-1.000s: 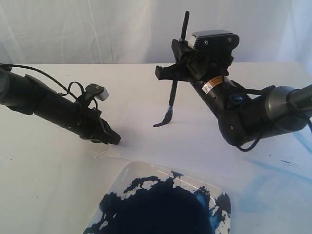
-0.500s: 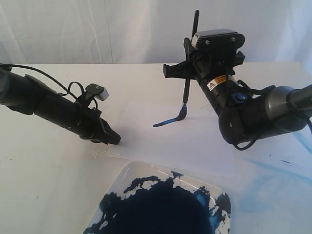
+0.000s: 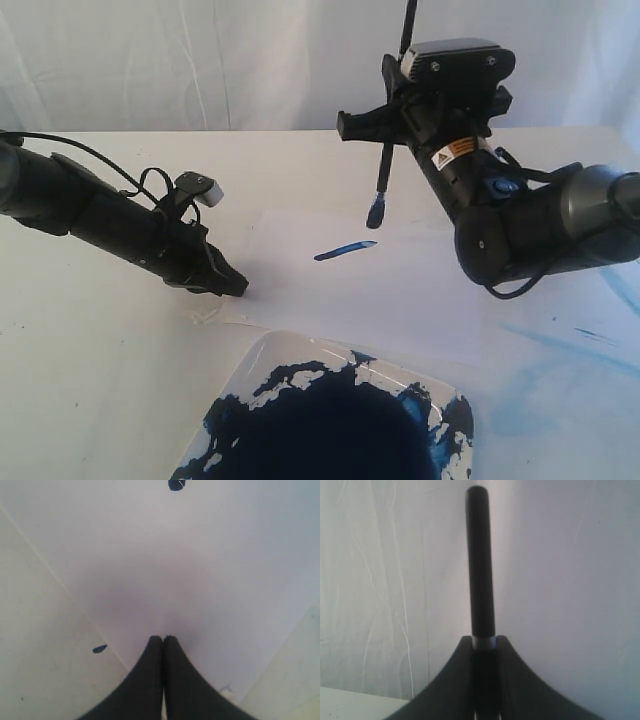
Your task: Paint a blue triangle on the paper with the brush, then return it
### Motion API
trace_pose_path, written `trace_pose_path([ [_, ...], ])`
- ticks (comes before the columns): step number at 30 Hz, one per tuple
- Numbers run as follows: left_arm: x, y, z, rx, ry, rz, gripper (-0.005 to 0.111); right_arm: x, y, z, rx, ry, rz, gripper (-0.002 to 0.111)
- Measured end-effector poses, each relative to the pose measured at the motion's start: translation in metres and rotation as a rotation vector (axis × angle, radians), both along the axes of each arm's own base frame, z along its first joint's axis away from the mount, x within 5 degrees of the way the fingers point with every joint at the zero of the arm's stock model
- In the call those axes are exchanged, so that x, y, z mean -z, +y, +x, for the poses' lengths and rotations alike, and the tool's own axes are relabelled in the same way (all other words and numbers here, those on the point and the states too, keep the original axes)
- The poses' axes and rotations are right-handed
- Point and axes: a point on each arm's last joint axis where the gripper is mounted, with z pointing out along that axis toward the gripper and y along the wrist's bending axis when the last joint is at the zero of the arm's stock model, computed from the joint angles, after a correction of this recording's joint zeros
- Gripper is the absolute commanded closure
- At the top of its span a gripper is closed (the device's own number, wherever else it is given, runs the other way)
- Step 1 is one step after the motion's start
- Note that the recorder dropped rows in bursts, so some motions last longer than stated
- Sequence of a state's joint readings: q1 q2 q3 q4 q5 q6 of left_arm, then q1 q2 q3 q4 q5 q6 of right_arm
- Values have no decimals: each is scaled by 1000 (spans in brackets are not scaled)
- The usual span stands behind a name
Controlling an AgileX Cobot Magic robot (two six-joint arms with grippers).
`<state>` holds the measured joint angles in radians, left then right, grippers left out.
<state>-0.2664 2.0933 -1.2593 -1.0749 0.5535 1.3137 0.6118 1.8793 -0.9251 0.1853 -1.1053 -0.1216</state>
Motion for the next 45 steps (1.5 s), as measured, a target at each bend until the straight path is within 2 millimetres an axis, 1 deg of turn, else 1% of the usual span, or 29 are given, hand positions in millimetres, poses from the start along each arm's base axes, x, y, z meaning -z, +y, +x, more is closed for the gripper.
trace_pose_path([
  [5,0,0,0,-1,-1,1,107,-14,-6,-9,0,-25,17,108],
  [9,0,0,0,-1,-1,1,107,-18,-11,-21,-37,-26,14,108],
  [13,0,0,0,-1,-1,1,107,-21,-4,-34,-187,-34,11,108],
  [17,0,0,0,-2,-2,2,107,-24,6,-45,-331,-80,-43,108],
  [22,0,0,0,-2,-2,2,107,-24,9,-47,-378,-74,-37,108],
  [28,0,0,0,-2,-2,2,107,-23,9,-47,-383,-56,-16,108],
  [31,0,0,0,-2,-2,2,107,-21,7,-44,-360,13,38,108],
  [35,0,0,0,-2,-2,2,107,-19,6,-42,-269,90,110,108],
  [40,0,0,0,-4,-3,3,107,-19,12,-48,-142,100,159,108],
  [45,0,0,0,-4,-3,3,107,-17,14,-56,41,123,200,108],
])
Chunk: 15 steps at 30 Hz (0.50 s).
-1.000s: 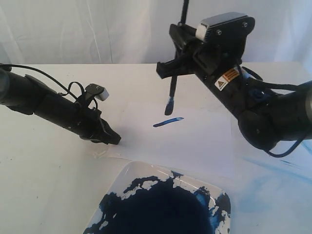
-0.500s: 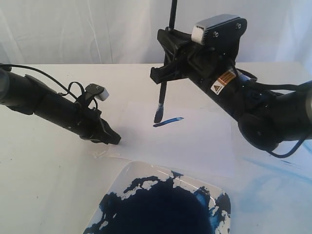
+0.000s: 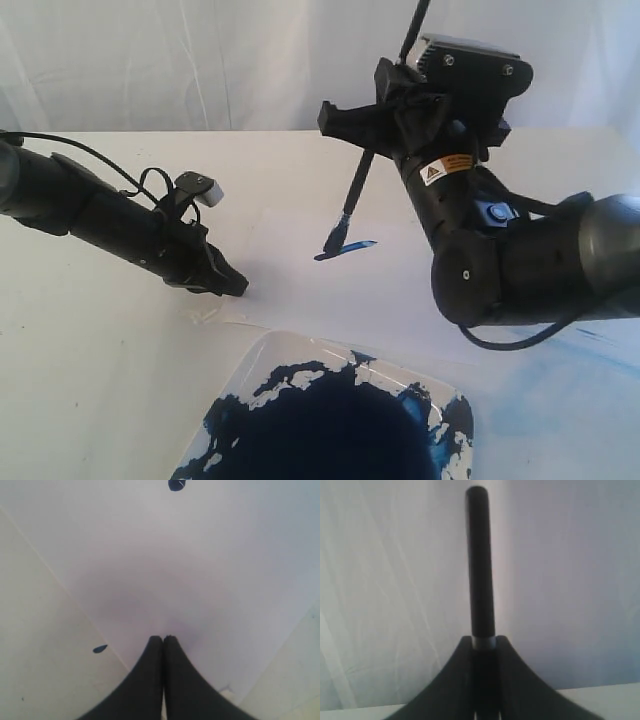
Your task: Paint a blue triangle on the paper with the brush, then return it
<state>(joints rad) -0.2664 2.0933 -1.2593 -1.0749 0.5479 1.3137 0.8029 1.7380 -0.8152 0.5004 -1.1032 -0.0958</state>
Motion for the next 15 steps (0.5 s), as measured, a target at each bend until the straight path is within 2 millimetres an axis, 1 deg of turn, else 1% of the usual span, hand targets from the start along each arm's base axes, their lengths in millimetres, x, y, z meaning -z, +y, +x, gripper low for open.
trace_pose_path([
  [4,0,0,0,0,0,0,107,-6,7,-3,75,8,-8,108],
  [8,0,0,0,0,0,0,107,-11,17,3,95,-11,-7,108],
  [15,0,0,0,0,0,0,107,1,29,14,105,1,-24,108],
])
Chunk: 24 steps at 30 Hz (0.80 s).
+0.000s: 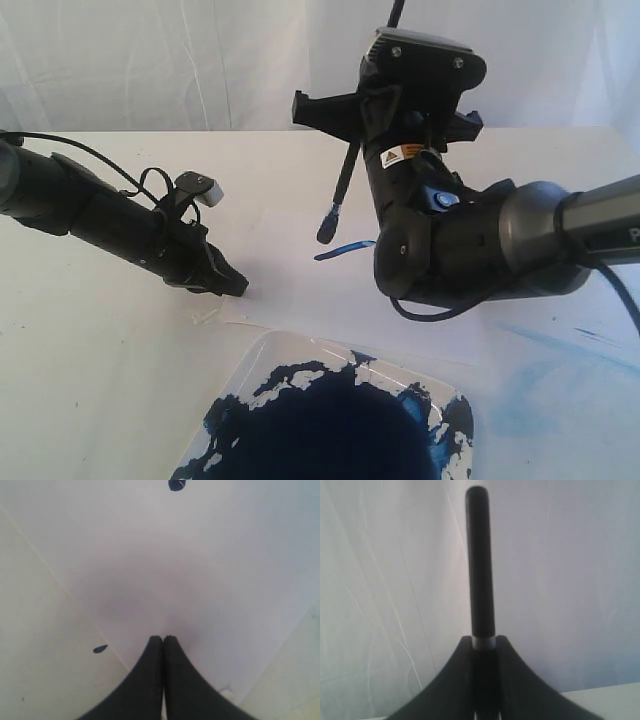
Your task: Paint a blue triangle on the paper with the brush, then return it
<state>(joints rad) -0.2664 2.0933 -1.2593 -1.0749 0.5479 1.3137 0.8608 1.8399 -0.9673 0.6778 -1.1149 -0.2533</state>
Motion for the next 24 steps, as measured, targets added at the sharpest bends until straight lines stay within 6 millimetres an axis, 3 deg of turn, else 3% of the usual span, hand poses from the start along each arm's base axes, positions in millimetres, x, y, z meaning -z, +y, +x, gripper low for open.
trace_pose_path([
  [24,0,0,0,0,0,0,107,18,10,9,-6,34,6,108],
])
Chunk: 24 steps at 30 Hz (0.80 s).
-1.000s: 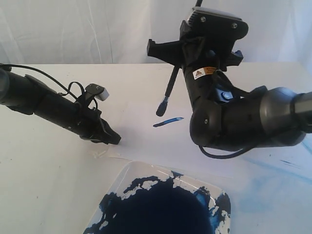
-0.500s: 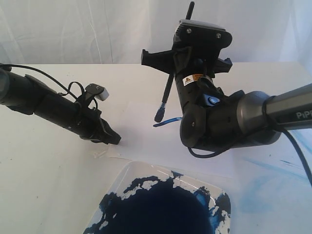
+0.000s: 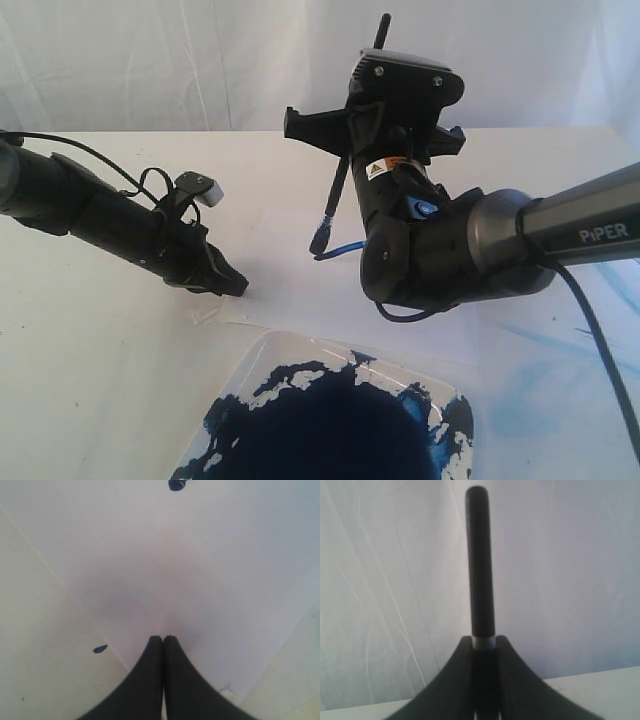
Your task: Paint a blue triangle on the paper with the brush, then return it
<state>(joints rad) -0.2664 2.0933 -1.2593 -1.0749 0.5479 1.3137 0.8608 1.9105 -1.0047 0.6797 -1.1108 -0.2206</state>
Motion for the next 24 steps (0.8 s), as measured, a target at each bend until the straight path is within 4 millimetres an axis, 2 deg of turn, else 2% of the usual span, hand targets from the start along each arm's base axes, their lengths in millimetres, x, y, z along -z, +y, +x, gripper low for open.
trace_pose_path([
  [24,0,0,0,0,0,0,107,5,-2,1,26,42,-55,108],
])
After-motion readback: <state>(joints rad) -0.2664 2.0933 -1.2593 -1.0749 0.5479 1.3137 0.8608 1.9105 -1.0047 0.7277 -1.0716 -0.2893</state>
